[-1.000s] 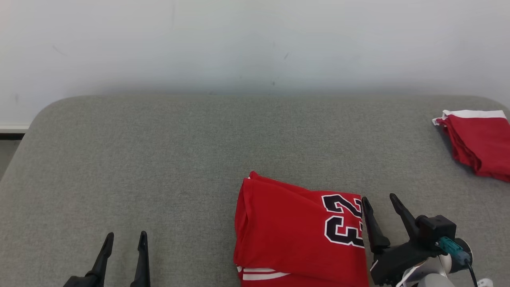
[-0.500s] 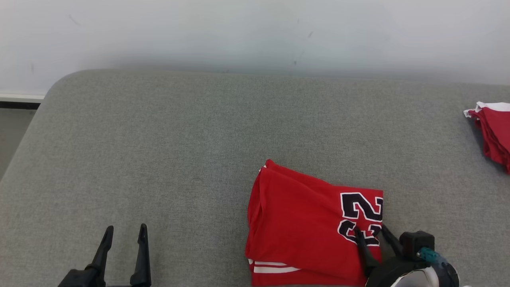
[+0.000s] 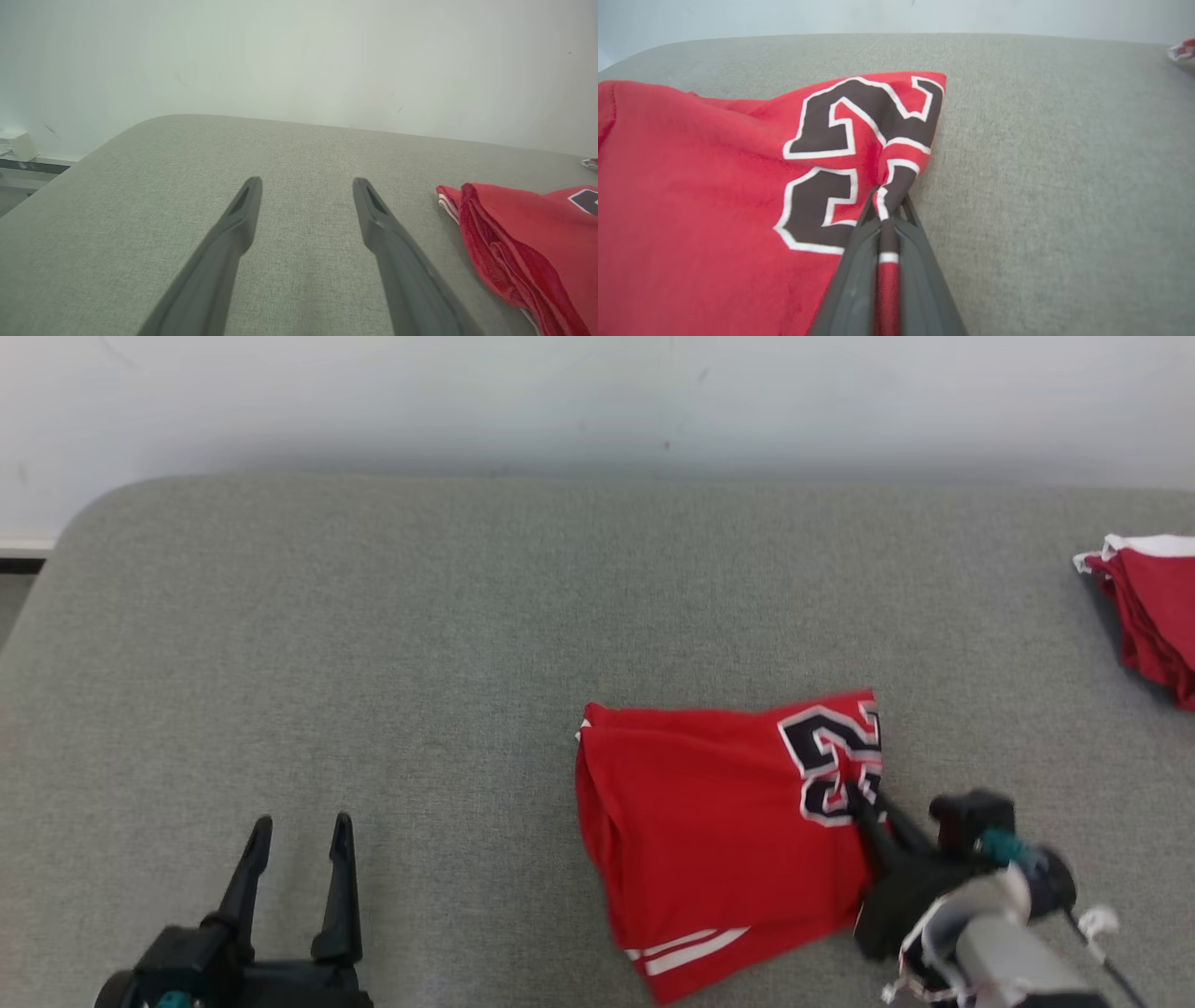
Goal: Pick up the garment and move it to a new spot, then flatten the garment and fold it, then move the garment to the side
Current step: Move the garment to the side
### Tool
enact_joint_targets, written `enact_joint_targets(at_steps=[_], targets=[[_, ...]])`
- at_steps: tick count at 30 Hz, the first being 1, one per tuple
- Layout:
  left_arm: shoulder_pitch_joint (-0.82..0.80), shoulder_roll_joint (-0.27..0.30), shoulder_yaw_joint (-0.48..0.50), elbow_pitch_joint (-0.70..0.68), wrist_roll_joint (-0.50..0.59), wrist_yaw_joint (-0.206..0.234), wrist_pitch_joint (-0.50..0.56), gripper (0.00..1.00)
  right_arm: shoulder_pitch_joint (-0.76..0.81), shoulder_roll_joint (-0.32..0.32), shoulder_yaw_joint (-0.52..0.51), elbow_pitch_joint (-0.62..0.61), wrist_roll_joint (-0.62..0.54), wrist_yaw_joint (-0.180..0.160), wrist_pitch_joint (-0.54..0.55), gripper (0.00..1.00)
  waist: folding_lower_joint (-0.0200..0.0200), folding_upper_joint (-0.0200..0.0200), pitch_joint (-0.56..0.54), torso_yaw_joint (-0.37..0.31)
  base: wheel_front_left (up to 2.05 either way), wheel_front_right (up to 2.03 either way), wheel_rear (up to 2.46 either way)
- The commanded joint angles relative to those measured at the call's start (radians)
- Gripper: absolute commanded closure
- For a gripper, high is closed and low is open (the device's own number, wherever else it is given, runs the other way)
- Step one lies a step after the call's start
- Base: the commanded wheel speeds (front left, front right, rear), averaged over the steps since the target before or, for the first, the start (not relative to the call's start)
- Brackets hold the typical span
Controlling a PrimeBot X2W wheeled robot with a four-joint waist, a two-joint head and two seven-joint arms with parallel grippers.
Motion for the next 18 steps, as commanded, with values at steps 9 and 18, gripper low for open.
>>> enact_joint_targets(at_steps=[9, 18], targets=[[-0.133, 0.000, -0.013, -0.058, 0.004, -0.007, 0.000, 0.00, -0.296, -0.217, 0.114, -0.100, 0.016, -0.004, 0.040, 1.00, -0.0001, -0.0001, 0.244, -0.096, 0.00, 0.00, 0.00], [-0.211, 0.017, 0.006, -0.127, 0.048, -0.020, 0.000, 0.00, -0.490, -0.429, 0.140, -0.207, 0.058, -0.003, 0.078, 1.00, -0.0001, -0.0001, 0.419, -0.207, 0.00, 0.00, 0.00]])
